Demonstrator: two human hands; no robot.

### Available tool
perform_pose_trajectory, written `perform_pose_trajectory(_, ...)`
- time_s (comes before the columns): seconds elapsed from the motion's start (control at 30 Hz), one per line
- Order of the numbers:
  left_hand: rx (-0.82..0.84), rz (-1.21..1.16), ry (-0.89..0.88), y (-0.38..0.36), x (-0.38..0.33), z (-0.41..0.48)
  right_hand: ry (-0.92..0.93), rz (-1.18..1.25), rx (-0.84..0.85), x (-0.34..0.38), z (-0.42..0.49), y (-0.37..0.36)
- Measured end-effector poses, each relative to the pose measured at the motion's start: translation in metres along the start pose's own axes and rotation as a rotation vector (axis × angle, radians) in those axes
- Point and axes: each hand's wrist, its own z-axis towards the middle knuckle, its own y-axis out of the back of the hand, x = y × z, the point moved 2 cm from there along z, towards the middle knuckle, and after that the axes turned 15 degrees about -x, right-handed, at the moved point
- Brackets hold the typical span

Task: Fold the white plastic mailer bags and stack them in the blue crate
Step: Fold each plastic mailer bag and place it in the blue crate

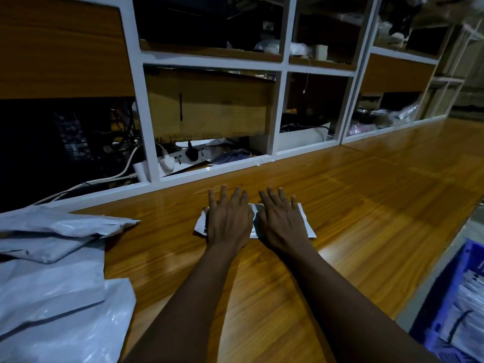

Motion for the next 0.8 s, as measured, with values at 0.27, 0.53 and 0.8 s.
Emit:
perform_pose_trajectory(0.27, 0.084, -0.086, -0.029, -0.019, 0.001, 0.004, -0.044, -0.089, 0.218, 0.0, 0.009, -0.01)
perform_pose_trajectory(0.53, 0.243, -0.165, 0.04, -0.02, 0.005, 0.01, -0.036, -0.151, 0.274, 0.001, 0.012, -0.007)
perform_pose_trajectory(0.8, 0.282, -0.18, 0.174, -0.013, 0.003, 0.007, -0.215, -0.196, 0.211, 0.004, 0.007, -0.015)
